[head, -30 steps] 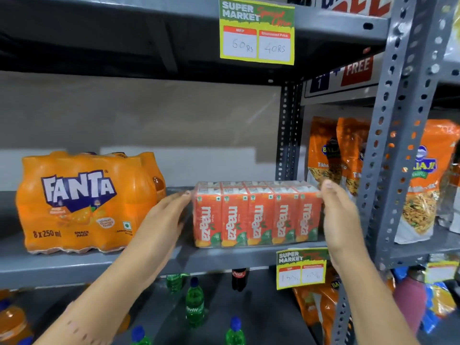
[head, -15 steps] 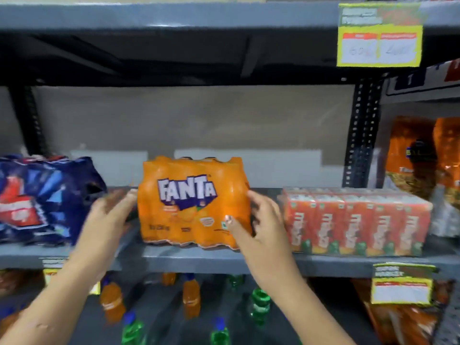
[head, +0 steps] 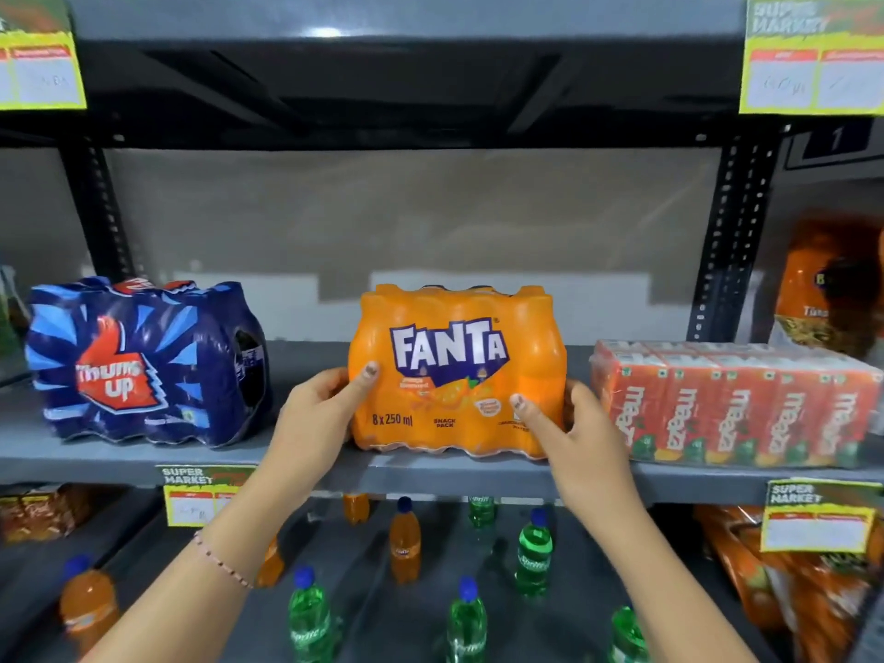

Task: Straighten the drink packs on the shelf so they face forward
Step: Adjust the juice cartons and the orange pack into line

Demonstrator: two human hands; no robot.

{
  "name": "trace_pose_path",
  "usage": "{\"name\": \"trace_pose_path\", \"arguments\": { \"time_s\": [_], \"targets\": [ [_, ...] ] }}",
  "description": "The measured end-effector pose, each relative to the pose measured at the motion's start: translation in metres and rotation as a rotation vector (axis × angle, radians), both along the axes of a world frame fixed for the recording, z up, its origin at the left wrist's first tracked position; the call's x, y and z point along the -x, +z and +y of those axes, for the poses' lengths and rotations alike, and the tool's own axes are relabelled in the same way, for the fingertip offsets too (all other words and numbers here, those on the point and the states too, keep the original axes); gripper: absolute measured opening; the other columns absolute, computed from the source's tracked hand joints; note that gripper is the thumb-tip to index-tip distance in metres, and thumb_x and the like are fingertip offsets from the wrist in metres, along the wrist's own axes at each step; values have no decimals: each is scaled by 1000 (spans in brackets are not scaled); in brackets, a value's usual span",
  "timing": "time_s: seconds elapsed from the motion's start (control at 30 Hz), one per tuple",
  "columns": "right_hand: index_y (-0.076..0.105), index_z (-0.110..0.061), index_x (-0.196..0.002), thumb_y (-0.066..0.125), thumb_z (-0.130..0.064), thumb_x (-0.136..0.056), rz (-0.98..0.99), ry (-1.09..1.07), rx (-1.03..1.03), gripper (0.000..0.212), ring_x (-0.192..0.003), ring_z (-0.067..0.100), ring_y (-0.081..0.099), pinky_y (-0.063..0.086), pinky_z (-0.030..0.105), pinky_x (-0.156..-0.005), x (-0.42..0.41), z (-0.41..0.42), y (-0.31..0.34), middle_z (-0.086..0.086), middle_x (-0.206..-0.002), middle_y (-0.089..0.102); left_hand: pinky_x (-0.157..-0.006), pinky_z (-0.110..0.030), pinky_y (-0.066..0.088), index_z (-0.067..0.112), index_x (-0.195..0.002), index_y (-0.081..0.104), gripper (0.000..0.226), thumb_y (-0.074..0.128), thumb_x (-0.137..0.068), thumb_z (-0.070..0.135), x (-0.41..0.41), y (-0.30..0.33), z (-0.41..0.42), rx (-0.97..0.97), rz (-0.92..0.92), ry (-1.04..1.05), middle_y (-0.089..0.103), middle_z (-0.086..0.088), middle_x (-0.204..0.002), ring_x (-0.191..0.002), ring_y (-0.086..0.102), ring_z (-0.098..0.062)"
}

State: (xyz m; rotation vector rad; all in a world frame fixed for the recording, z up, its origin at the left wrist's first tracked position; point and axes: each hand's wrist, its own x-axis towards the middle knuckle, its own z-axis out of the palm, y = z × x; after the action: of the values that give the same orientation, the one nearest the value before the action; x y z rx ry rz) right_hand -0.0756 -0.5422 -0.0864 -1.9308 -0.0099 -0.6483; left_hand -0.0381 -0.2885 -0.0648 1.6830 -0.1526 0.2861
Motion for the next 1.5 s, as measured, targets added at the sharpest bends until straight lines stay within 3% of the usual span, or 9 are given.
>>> {"name": "trace_pose_path", "arguments": {
  "time_s": [0.4, 0.53, 0.67, 0.83, 0.93, 1.03, 1.17, 1.33, 1.5],
  "targets": [
    [57, -19, -112, 64, -50, -90, 79, -71, 63, 39, -101, 18, 66, 54, 29, -75, 5, -4, 10, 0, -109, 68, -97, -52, 59, 31, -109, 65, 49, 65, -72, 63, 8, 3, -20, 93, 16, -5, 77, 4, -111, -104, 74, -21],
    [49, -21, -139, 66, -49, -89, 48, -94, 68, 59, -121, 20, 61, 53, 43, -99, 16, 3, 9, -1, -133, 63, -87, -23, 59, 25, -129, 62, 43, 68, -91, 43, 17, 1, -10, -12, -65, 51, 71, 15, -113, -100, 70, 0],
    [38, -20, -155, 64, -37, -94, -307, -245, 213, 68, -150, 16, 31, 25, 27, -118, 42, 44, 12, -2, -161, 38, -88, -14, 55, 17, -121, 68, 25, 67, -97, 9, 34, -1, 54, 11, -437, 394, 74, 4, -115, -97, 70, 4],
    [65, -22, -128, 70, -19, -90, -550, 128, 170, 38, -124, -4, 54, 40, 14, -107, 19, 145, 5, -13, -129, 62, -109, -38, 48, 22, -134, 60, 41, 72, -96, 26, 25, -1, 195, -10, -464, 833, 55, -18, -143, -126, 60, -24],
    [62, -34, -123, 74, -22, -90, -215, 374, 25, 38, -115, -3, 60, 50, 26, -103, -12, 209, 1, -23, -119, 63, -112, -44, 40, 10, -151, 46, 70, 72, -92, 38, 10, -4, 256, 51, -202, 731, 49, -13, -155, -140, 50, -26],
    [60, -25, -130, 80, -28, -83, -43, 423, -1, 51, -109, -1, 60, 51, 30, -103, -43, 258, 0, -18, -115, 62, -110, -44, 43, 12, -142, 57, 48, 65, -98, 28, -4, -9, 286, 151, -48, 463, 59, -13, -148, -137, 55, -31],
    [61, -25, -119, 83, -40, -74, -33, 304, 84, 53, -102, 13, 64, 55, 32, -87, -62, 287, 4, -7, -113, 68, -115, -51, 42, 16, -128, 67, 30, 65, -98, 14, -14, -12, 298, 162, -2, 303, 70, -10, -132, -126, 64, -30],
    [59, -25, -117, 82, -46, -71, -45, 233, 105, 55, -103, 13, 66, 59, 36, -86, -67, 286, 2, -7, -114, 67, -94, -38, 56, 23, -99, 74, 20, 76, -89, 6, -19, -10, 297, 90, -49, 340, 83, 13, -86, -102, 70, -23],
    [59, -27, -117, 82, -46, -74, -52, 170, 93, 52, -106, 11, 68, 62, 38, -86, -60, 264, -1, -8, -120, 70, -87, -43, 62, 20, -97, 70, 28, 86, -76, 9, -20, -6, 277, -2, -76, 285, 82, 19, -85, -96, 74, -25]
  ]
}}
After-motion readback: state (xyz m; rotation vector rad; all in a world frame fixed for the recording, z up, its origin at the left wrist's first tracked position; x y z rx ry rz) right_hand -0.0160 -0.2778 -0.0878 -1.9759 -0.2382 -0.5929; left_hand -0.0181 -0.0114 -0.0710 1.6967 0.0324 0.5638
